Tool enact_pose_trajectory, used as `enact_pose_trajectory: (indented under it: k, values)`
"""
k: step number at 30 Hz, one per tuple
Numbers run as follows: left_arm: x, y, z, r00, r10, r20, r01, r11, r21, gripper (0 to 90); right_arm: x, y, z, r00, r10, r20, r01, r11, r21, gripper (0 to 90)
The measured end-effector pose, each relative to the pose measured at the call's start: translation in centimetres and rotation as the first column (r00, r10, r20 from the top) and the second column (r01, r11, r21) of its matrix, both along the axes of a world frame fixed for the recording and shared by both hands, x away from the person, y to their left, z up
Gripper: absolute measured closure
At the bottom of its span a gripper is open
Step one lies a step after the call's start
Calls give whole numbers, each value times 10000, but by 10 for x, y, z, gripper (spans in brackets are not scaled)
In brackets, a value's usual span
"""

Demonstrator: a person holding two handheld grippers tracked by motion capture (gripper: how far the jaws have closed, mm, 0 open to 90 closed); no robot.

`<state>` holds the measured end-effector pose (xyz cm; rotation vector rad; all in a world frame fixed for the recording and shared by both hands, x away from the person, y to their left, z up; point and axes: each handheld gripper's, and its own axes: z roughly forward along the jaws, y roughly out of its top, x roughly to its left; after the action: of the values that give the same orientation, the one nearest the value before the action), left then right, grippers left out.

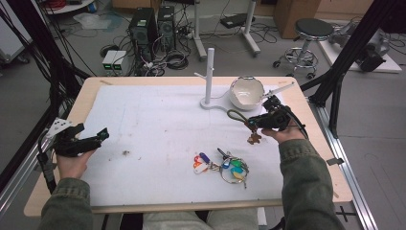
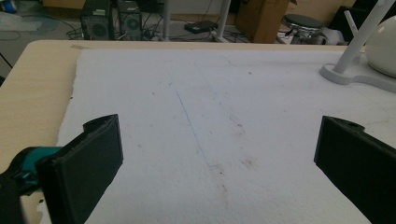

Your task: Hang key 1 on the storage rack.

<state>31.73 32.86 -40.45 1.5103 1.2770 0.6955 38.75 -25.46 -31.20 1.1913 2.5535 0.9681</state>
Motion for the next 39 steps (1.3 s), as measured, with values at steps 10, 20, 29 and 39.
enact_pose_trajectory:
  k: [10,20,29,39]
  values:
    - [0,0,0,10000,-17,-10,17,10000,22,17,13,24,14,9995,295,99,-293,9994,-207,793]
    - [0,0,0,10000,-52,-15,52,10000,33,17,24,38,24,9992,399,66,-398,9991,-118,792]
    - [1,-1,-1,10000,-60,-23,60,10000,28,17,35,49,39,9981,622,6,-622,9980,-148,790]
    - [1,0,-1,10000,-69,-30,69,10000,-19,17,52,60,55,9975,689,137,-687,9976,-95,789]
